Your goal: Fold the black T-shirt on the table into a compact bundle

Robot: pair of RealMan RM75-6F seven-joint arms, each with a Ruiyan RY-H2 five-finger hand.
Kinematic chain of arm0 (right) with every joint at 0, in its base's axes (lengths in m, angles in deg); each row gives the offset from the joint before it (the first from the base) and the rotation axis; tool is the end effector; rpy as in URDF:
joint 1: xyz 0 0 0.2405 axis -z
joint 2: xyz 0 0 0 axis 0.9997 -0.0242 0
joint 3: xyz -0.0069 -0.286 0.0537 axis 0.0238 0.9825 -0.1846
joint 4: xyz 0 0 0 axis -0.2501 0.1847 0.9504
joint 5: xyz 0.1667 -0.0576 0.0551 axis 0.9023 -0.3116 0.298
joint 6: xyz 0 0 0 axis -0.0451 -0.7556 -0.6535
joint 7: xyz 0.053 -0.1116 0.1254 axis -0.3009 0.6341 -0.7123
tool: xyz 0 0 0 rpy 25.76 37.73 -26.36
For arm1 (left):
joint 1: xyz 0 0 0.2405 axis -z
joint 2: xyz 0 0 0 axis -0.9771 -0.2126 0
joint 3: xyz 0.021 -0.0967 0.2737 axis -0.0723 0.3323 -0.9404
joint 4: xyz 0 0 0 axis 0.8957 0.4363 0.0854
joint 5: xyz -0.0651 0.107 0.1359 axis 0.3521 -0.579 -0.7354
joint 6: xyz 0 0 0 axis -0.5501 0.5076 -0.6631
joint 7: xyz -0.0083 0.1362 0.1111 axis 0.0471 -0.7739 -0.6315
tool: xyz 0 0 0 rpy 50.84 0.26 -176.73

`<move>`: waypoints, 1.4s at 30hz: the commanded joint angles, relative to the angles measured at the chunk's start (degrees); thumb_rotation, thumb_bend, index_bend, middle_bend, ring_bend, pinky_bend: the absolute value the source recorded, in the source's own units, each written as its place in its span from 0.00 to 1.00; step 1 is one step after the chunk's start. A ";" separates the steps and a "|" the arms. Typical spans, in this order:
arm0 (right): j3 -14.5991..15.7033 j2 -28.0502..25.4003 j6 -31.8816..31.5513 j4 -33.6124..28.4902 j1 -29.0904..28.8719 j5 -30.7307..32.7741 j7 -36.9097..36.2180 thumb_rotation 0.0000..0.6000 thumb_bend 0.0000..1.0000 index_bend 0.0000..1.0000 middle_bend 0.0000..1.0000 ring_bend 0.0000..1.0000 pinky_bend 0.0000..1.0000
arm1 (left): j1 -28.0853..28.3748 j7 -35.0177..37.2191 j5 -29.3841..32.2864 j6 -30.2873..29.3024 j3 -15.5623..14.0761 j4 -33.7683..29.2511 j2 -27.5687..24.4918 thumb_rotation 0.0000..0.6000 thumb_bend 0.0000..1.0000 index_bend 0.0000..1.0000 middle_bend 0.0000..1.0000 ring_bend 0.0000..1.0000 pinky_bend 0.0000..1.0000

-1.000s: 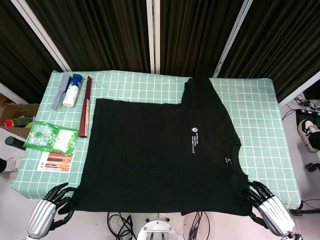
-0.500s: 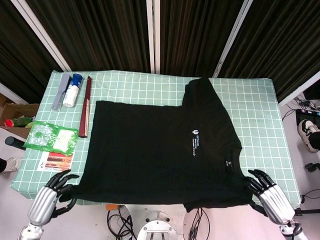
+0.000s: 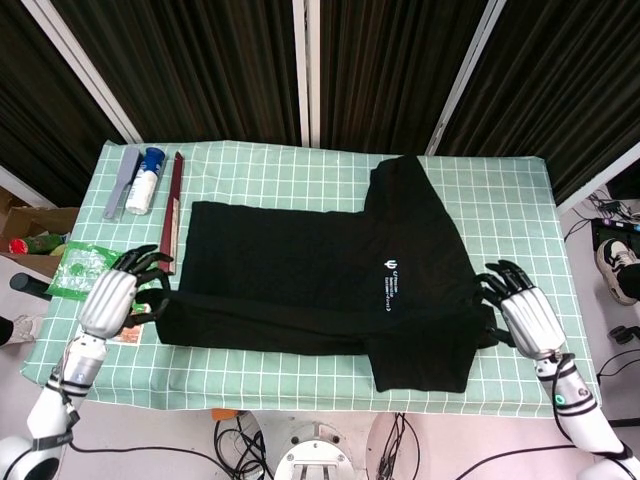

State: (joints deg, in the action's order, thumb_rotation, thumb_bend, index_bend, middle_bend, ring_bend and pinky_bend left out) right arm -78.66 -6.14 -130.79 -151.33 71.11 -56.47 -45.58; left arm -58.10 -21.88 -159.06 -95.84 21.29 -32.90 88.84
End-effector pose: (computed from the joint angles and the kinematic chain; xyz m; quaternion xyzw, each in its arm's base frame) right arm -0.2704 -0.2794 0.1403 0.6794 -0.2985 0.4871 0.4604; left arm -0.2498 0.2964 0.1432 -0.6298 -0.4200 -0.4972 0.4239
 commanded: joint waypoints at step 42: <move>-9.31 15.36 21.01 22.41 -15.92 18.99 2.10 1.00 0.58 0.76 0.35 0.17 0.11 | 23.60 -6.03 28.64 34.39 7.72 34.99 13.07 1.00 0.52 0.64 0.26 0.13 0.17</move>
State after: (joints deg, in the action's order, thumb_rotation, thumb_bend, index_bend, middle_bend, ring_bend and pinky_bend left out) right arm -87.84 8.71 -110.12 -129.47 55.51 -37.83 -43.26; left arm -34.96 -27.34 -130.77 -61.86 29.15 1.23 101.22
